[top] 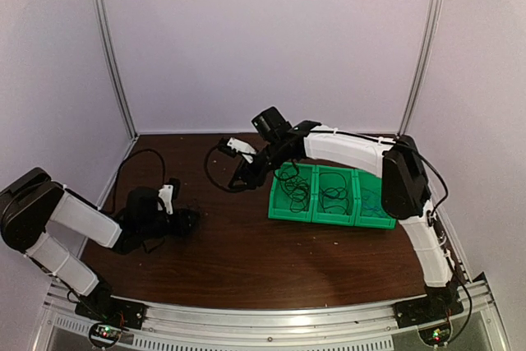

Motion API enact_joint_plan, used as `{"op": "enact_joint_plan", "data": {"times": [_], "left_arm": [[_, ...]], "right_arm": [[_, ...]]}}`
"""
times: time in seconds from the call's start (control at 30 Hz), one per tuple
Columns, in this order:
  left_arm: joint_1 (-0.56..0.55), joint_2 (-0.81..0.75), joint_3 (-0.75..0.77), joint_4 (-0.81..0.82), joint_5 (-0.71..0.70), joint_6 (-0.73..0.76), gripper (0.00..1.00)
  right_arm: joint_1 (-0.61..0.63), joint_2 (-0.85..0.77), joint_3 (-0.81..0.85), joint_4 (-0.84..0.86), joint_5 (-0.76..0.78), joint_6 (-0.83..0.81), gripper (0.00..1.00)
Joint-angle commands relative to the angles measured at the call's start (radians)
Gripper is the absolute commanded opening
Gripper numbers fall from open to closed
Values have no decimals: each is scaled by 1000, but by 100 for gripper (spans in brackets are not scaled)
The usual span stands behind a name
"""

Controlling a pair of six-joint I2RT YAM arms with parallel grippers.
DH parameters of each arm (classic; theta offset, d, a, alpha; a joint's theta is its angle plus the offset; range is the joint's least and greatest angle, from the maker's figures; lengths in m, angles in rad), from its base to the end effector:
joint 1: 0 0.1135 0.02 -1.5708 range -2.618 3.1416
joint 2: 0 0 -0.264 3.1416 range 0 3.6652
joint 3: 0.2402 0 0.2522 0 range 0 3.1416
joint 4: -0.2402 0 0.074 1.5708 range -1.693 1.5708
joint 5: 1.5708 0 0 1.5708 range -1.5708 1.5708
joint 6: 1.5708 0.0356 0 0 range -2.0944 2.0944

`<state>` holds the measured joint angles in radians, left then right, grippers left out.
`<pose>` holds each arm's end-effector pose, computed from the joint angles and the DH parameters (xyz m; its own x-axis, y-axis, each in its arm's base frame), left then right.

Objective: Untangle the cables

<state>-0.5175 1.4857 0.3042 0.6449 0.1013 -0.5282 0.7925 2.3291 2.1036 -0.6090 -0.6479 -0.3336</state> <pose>0.2069 -0.1219 0.1167 -0.6698 -0.1956 -0.7163 0.2664 0.8371 -0.4778 0.3515 0.3871 0.2330 -0.2124 -0.5874 -0.7810 -0.9757 0.0835 0.2026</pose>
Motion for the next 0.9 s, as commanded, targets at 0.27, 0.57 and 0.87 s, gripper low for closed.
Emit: {"op": "enact_joint_plan", "data": {"times": [0.27, 0.57, 0.87], "left_arm": [[2, 22, -70, 193, 140, -12, 39], [2, 2, -91, 174, 131, -13, 38], [2, -87, -114, 115, 117, -4, 38]], "right_arm": [[64, 200, 102, 213, -135, 316, 43], [73, 292, 180, 276, -169, 388, 45], [100, 360, 223, 325, -145, 445, 41]]}}
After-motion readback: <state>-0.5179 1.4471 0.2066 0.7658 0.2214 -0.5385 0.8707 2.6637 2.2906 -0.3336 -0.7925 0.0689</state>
